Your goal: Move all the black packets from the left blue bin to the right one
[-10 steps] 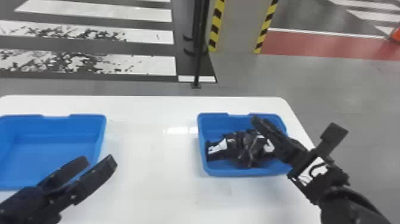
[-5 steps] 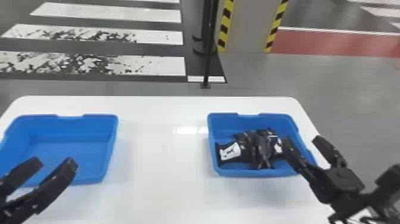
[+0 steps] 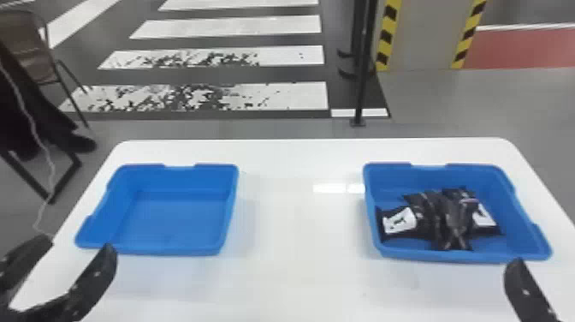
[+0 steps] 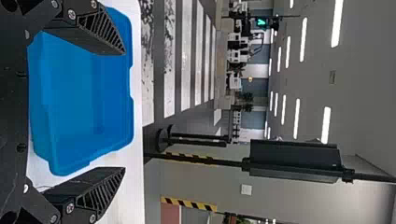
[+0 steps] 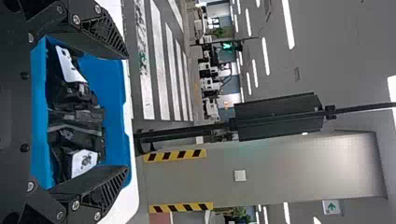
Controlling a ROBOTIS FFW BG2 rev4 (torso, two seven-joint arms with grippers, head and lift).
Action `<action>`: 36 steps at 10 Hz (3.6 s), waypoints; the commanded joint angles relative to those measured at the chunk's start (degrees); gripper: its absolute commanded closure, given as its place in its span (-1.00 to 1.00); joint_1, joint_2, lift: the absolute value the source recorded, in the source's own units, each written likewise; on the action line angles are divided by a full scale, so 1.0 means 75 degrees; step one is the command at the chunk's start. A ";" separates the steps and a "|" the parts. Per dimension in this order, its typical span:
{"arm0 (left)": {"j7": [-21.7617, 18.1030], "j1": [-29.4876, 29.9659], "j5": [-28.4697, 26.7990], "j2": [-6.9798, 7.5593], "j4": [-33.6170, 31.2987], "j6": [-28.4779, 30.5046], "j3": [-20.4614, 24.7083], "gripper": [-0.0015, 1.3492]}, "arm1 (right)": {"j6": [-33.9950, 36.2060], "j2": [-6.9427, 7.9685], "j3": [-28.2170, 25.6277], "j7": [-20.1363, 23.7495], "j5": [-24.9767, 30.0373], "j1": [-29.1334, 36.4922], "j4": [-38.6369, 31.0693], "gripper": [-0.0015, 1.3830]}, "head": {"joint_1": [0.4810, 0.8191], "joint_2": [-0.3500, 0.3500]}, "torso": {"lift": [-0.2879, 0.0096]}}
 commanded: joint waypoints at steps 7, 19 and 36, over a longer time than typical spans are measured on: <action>0.0089 -0.0497 -0.0382 -0.0020 0.0437 0.0269 -0.0409 -0.74 | -0.0215 -0.0100 0.0415 0.0003 0.0022 -0.0106 0.0069 -0.70 | 0.27 0.50 | 0.01; 0.0171 -0.0347 -0.0611 -0.0020 0.0437 0.0119 -0.0348 -0.74 | -0.0271 -0.0194 0.0674 0.0050 -0.0222 -0.0237 0.0237 -0.70 | 0.27 0.59 | 0.01; 0.0171 -0.0329 -0.0580 -0.0020 0.0437 0.0269 -0.0364 -0.74 | -0.0253 -0.0194 0.0659 0.0038 -0.0146 -0.0218 0.0237 -0.70 | 0.27 0.60 | 0.01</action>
